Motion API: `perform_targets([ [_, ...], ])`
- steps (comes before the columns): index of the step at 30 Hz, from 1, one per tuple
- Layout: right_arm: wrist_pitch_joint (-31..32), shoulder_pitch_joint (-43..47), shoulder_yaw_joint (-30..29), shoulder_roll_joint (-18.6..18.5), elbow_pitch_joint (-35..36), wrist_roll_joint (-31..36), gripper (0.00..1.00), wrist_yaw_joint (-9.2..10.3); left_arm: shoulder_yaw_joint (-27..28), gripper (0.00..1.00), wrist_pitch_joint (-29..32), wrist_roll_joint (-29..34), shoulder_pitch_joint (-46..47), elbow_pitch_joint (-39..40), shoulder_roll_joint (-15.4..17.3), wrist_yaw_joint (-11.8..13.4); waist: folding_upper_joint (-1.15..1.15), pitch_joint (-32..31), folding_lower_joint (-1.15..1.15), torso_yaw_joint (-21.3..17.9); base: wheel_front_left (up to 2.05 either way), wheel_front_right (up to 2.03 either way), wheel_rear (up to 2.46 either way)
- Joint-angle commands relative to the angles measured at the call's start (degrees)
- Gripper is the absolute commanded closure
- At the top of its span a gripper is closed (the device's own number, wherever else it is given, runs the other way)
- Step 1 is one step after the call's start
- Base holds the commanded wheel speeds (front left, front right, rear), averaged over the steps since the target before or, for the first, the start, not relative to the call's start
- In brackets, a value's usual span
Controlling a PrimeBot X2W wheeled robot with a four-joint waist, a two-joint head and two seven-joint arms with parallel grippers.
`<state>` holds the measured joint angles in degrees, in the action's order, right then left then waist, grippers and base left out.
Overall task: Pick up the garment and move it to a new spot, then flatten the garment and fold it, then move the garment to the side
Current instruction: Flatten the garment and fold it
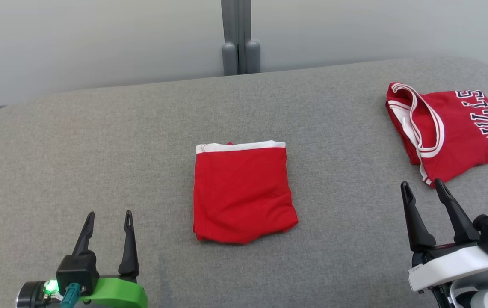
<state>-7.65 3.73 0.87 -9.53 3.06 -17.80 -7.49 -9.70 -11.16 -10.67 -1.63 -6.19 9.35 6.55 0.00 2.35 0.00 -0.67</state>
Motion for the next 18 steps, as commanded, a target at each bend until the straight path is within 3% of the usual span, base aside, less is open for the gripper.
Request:
perform_targets([
  [1,0.50,1.14,-0.25,0.33,0.72,0.45,0.00,0.02,0.02,0.00,0.13,-0.55,-1.21,0.09,0.35,0.36,0.00,-1.51,0.00,-0.20,0.00,0.00,0.00],
  [18,4.24,4.05,-0.78,1.04,4.07,1.86,0.00,0.02,0.15,0.00,0.99,-1.13,-2.76,1.82,1.18,1.74,0.00,-2.75,0.00,0.03,0.00,0.00,0.00],
])
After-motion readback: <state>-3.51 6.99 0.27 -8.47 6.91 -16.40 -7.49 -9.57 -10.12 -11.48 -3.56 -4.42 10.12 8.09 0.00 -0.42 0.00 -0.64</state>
